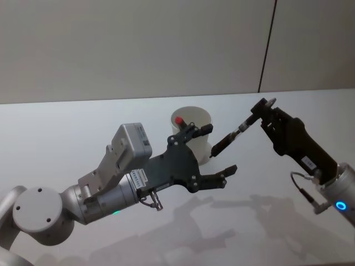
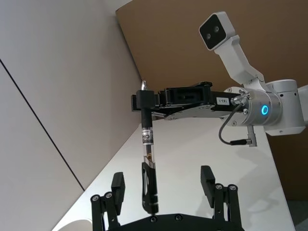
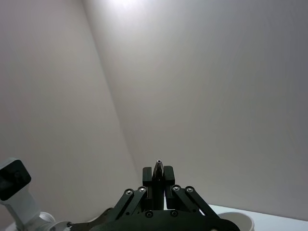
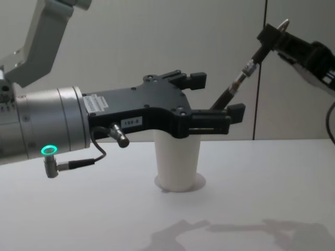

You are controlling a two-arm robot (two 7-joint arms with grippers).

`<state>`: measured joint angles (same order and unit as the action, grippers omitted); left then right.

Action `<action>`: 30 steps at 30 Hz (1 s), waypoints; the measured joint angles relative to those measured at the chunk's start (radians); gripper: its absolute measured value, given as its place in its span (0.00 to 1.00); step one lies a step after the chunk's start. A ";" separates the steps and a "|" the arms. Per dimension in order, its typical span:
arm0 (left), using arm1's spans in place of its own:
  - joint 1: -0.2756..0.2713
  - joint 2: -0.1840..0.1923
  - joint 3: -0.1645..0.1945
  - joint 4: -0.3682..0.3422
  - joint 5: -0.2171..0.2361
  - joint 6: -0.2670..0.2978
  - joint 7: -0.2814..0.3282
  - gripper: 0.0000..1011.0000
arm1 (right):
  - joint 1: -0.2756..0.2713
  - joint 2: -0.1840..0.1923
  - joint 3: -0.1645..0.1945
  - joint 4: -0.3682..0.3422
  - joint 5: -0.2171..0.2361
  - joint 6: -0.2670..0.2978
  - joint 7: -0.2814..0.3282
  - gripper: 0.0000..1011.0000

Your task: Place the pen into the pen holder.

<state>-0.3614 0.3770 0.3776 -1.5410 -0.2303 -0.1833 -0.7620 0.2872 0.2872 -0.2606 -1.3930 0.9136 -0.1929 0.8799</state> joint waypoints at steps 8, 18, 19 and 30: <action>0.000 0.000 0.000 0.000 0.000 0.000 0.000 0.99 | 0.017 0.014 0.012 -0.024 -0.078 -0.011 -0.056 0.13; 0.000 0.000 0.000 0.000 0.000 0.000 0.000 0.99 | 0.053 0.025 0.030 -0.021 -0.128 -0.012 -0.095 0.13; 0.000 0.000 0.000 0.000 0.000 0.000 0.000 0.99 | 0.057 0.025 0.031 -0.019 -0.130 -0.011 -0.096 0.13; 0.000 0.000 0.000 0.000 0.000 0.000 0.000 0.99 | 0.122 0.017 0.041 0.043 -0.143 -0.001 -0.102 0.13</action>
<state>-0.3614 0.3771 0.3777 -1.5410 -0.2302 -0.1833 -0.7619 0.4092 0.3042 -0.2199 -1.3505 0.7702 -0.1939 0.7783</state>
